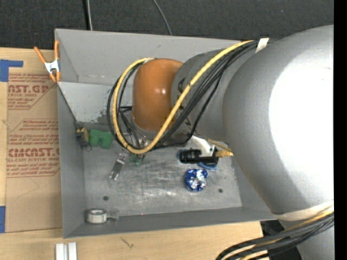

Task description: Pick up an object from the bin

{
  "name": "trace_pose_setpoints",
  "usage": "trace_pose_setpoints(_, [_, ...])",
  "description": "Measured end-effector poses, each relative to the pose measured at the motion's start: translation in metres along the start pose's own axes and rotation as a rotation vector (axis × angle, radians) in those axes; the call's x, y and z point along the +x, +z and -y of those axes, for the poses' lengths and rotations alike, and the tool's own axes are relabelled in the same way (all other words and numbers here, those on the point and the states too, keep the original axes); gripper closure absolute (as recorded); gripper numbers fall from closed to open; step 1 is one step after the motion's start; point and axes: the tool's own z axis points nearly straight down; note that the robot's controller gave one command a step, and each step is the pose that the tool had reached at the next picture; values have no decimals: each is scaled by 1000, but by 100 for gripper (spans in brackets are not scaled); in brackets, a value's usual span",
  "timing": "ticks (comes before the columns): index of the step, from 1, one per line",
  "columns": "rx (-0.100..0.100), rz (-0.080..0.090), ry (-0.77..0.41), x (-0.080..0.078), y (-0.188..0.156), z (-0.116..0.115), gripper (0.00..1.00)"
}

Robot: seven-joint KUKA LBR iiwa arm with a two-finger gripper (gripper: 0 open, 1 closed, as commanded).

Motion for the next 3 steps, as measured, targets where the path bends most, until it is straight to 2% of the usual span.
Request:
trace_pose_setpoints(1, [6, 2, 79, -73, 28, 51, 0])
trace_pose_setpoints(2, [6, -5, 48, 13, 15, 54, 0])
trace_pose_setpoints(3, [4, 1, 362, -8, 4, 39, 0])
